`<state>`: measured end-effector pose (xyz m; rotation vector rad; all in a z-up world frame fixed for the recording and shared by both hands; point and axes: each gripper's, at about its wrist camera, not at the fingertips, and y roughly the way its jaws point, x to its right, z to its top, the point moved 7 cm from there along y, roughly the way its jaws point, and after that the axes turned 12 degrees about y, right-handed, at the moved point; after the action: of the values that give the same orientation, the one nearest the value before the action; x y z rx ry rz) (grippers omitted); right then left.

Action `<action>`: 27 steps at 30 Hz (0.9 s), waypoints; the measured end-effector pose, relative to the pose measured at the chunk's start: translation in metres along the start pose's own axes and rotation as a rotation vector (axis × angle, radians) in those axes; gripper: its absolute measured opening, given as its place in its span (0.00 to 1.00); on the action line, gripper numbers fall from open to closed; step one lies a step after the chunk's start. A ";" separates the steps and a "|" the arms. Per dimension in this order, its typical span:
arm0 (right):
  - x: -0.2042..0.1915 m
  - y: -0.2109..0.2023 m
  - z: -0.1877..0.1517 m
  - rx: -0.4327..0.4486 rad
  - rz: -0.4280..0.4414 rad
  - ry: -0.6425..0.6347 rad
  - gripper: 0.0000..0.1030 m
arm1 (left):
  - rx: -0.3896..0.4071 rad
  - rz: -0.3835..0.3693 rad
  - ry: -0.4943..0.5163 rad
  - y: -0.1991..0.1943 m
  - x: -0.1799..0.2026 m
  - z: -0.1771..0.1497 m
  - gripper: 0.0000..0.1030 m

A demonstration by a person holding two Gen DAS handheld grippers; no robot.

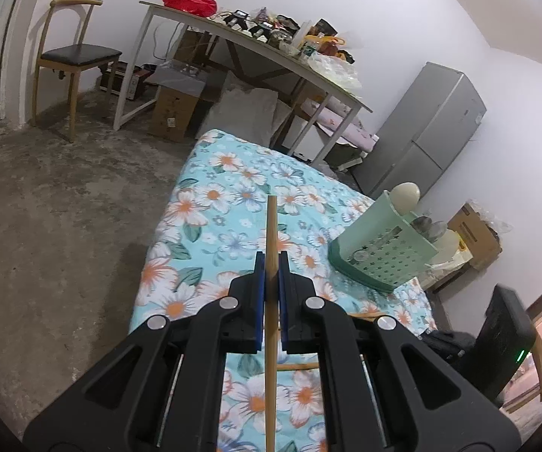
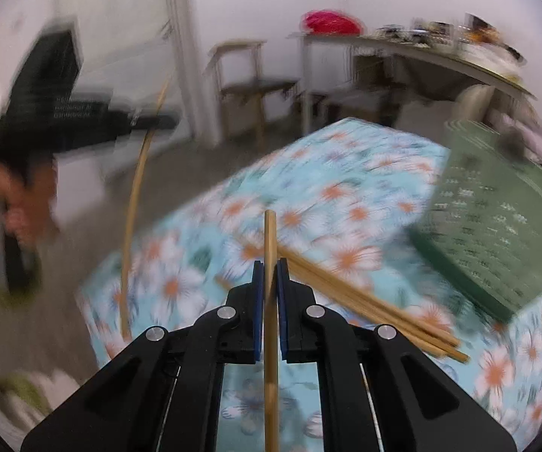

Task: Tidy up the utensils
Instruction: 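Carry the bamboo chopstick over the green caddy and open the left tool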

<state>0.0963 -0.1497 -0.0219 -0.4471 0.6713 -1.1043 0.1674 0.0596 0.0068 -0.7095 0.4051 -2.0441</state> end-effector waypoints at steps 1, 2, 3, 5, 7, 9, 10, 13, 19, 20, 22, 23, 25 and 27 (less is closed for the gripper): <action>0.009 -0.009 0.007 0.032 0.002 0.047 0.07 | 0.003 -0.010 0.002 0.000 0.003 0.002 0.05; 0.021 -0.021 0.013 0.077 0.003 0.109 0.07 | 0.008 -0.019 0.005 0.001 0.007 0.004 0.05; 0.032 -0.031 0.017 0.114 0.006 0.158 0.07 | 0.011 -0.026 0.009 0.001 0.010 0.007 0.05; 0.046 -0.044 0.020 0.160 -0.005 0.223 0.07 | 0.024 -0.043 0.025 0.002 0.019 0.013 0.05; 0.059 -0.050 0.020 0.186 -0.028 0.264 0.07 | 0.031 -0.059 0.036 0.005 0.027 0.018 0.05; 0.068 -0.055 0.018 0.204 -0.041 0.291 0.07 | 0.031 -0.074 0.050 0.009 0.035 0.023 0.05; 0.071 -0.058 0.017 0.217 -0.048 0.303 0.07 | 0.026 -0.085 0.060 0.013 0.040 0.026 0.05; 0.078 -0.067 0.016 0.254 -0.063 0.333 0.07 | 0.022 -0.124 0.083 0.022 0.056 0.036 0.05; 0.100 -0.088 0.014 0.313 -0.067 0.393 0.07 | 0.094 -0.192 0.149 0.030 0.101 0.075 0.05; 0.103 -0.090 0.015 0.321 -0.069 0.399 0.07 | 0.117 -0.210 0.166 0.031 0.113 0.084 0.05; 0.108 -0.094 0.014 0.330 -0.070 0.407 0.07 | 0.161 -0.239 0.197 0.033 0.135 0.103 0.05; 0.110 -0.096 0.012 0.332 -0.069 0.410 0.07 | 0.192 -0.256 0.213 0.034 0.148 0.114 0.05; 0.114 -0.098 0.009 0.335 -0.067 0.415 0.07 | 0.244 -0.283 0.233 0.038 0.171 0.135 0.05; 0.117 -0.098 0.008 0.338 -0.065 0.421 0.07 | 0.305 -0.319 0.241 0.044 0.197 0.157 0.05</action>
<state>0.0700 -0.2956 0.0151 0.0593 0.8202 -1.3614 0.2107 -0.1324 0.1708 -0.3583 0.1121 -2.4363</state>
